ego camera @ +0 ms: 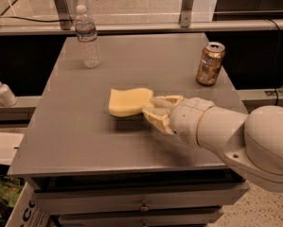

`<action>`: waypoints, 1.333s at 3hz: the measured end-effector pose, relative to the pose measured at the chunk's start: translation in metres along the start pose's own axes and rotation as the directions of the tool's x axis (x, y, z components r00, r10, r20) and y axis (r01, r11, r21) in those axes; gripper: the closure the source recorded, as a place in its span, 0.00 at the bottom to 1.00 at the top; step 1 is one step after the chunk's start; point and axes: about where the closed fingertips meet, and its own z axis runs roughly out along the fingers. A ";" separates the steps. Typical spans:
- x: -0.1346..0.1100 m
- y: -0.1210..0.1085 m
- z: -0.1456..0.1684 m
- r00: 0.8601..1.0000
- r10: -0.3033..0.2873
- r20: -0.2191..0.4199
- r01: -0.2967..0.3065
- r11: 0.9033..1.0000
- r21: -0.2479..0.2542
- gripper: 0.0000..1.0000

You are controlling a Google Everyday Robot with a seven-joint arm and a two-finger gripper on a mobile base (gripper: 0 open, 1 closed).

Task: Move sponge near orange can

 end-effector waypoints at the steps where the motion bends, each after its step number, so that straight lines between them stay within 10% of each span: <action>1: 0.000 0.000 0.000 1.000 0.000 0.000 0.000 1.000 0.000 1.00; 4: 0.023 -0.076 0.009 0.999 0.015 -0.037 -0.008 0.984 0.176 1.00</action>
Offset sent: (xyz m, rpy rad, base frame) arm 0.0256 -0.0122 -0.0032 -0.0334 -0.0247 -0.0518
